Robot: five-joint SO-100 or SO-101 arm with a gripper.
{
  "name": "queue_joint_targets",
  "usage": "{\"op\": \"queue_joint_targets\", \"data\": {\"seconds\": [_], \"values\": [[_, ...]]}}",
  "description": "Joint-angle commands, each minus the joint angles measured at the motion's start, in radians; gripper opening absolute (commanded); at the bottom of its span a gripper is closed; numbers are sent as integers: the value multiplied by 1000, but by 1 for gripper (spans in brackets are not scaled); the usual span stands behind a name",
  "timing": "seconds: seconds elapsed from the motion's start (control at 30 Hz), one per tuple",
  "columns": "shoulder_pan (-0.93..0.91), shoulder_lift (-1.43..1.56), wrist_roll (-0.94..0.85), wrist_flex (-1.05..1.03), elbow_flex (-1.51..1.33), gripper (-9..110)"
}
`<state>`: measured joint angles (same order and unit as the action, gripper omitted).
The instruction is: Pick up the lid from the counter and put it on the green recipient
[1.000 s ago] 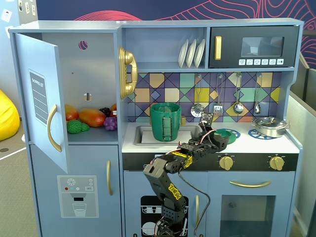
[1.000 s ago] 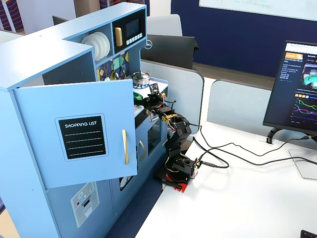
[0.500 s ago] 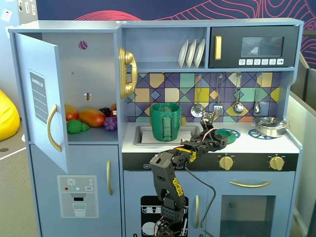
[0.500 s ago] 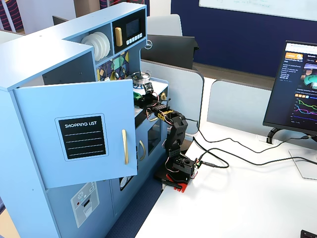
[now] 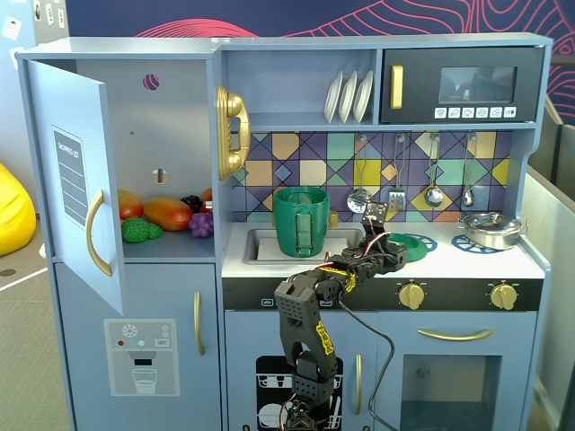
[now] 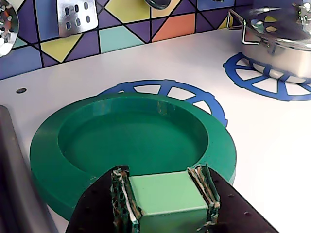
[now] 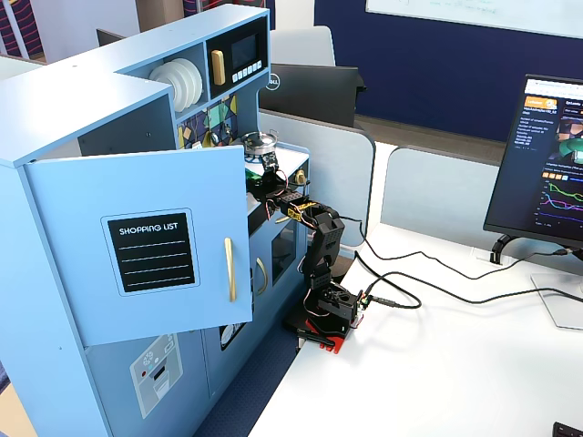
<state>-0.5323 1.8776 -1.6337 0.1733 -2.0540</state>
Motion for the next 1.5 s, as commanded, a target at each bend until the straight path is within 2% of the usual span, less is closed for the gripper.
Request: {"op": "queue_joint_targets", "data": {"seconds": [0.0, 0.27, 0.53, 0.83, 1.1, 1.47], "values": [[8, 11, 12, 38, 74, 0], [6, 66, -3, 29, 176, 0], [74, 218, 9, -279, 399, 0], [293, 272, -38, -545, 652, 0], [453, 252, -54, -600, 696, 0], [469, 213, -35, -591, 638, 0]]}}
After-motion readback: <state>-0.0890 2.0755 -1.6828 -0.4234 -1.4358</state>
